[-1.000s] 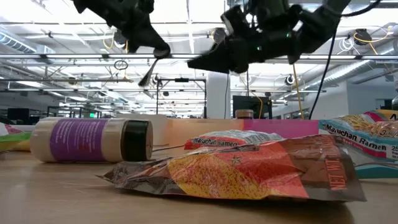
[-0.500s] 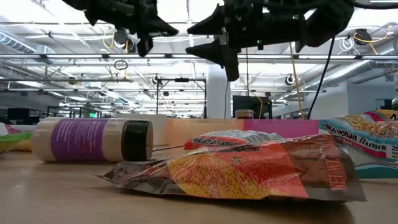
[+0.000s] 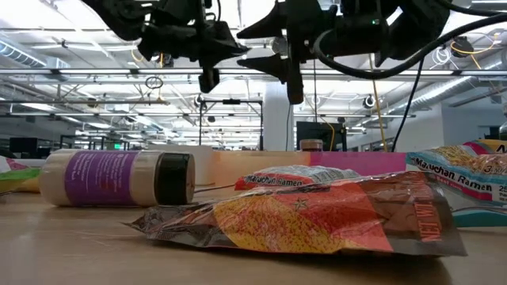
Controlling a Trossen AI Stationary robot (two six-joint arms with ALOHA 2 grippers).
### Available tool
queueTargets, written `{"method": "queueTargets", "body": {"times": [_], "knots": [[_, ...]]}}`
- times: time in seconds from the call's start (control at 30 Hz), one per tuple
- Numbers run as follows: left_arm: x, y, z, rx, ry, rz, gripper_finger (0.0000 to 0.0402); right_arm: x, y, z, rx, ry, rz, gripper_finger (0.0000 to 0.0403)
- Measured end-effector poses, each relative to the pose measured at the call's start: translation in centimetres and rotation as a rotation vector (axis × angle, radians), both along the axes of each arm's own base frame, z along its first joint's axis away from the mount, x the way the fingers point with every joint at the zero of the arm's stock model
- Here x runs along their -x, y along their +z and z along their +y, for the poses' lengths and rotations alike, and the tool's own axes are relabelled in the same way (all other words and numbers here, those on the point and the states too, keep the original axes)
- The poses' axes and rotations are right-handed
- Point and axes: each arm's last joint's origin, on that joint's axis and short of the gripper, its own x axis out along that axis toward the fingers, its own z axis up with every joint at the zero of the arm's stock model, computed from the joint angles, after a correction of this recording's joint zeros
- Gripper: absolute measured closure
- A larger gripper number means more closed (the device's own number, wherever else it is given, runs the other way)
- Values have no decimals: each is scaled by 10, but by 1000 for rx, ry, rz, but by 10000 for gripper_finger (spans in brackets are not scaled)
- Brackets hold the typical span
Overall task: Pick & Place Food Item
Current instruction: Put the black spoon into the white bin
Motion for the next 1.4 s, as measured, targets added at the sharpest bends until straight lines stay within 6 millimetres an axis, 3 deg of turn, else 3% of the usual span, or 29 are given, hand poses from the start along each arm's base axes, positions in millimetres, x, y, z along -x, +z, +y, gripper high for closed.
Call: {"method": "queueTargets", "body": {"times": [0.4, 0.87, 1.4], "knots": [[-2, -5, 8, 25, 10, -5, 399, 0, 0, 0, -21, 3, -2, 255], [-2, -5, 8, 16, 7, -4, 397, 0, 1, 1, -91, 32, -22, 395], [-3, -5, 8, -23, 10, -16, 380, 0, 2, 1, -198, 32, -54, 401]]}}
